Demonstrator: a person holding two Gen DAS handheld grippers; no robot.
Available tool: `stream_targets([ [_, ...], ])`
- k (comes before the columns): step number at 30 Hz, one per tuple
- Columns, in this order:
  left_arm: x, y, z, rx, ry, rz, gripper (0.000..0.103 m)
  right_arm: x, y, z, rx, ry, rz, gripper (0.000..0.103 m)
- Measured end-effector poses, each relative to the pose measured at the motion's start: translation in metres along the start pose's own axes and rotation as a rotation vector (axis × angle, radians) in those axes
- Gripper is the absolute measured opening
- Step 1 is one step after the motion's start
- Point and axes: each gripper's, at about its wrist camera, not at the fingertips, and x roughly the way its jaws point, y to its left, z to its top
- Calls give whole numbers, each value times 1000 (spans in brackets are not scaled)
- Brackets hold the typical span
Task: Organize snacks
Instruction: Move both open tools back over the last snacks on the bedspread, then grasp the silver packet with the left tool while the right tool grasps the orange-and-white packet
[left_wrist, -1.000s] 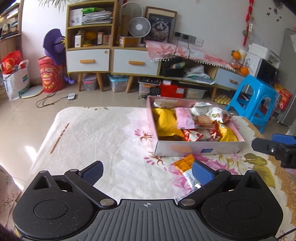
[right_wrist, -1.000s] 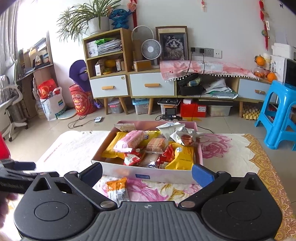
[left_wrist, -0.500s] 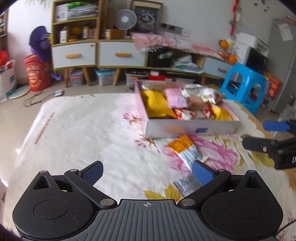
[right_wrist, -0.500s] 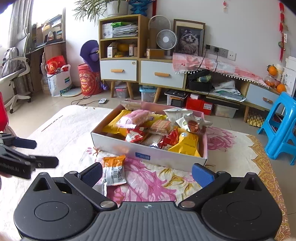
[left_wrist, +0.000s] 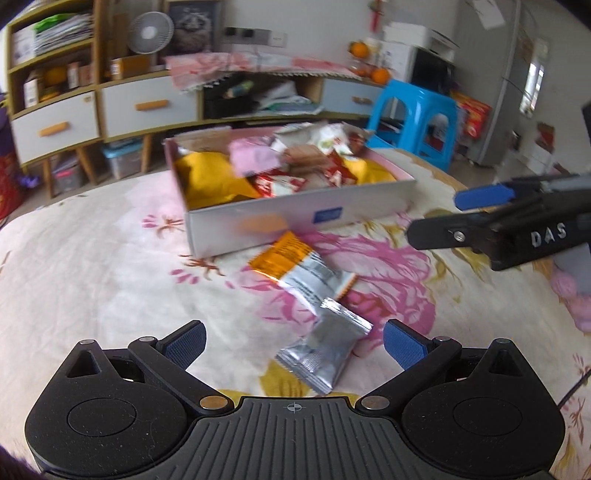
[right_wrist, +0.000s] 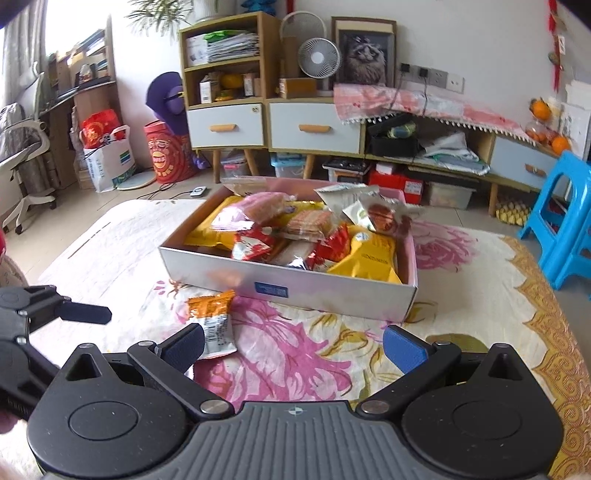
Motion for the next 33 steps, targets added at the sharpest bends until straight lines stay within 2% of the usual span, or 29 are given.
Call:
stream_targets([
  [9,11,-8,1,71,5,-24,100,15,1,-3,-33,32,13,95],
  [12,13,-8,0,79,6,-29,96,19,1,-2,-36,39,22,95],
  [15,14,-8,-1,90,16,-30,85,22,1,-2,-41,44,30,95],
  [17,14,-11,-2,114,29,-23,70,24,2,-1,-44,49,36,95],
  [18,14,-12,-3,129,31,-17,67,25,2,-1,-46,51,38,95],
  [21,10,-13,-5,149,26,-16,51,28,2,-2,-49,51,51,95],
  [23,7,-13,-6,146,27,-9,35,31,4,-1,-51,53,62,95],
  [25,4,-10,-7,137,32,4,29,34,7,-1,-59,53,75,95],
  [33,-8,12,-11,60,45,126,28,44,29,-1,-119,57,99,94],
])
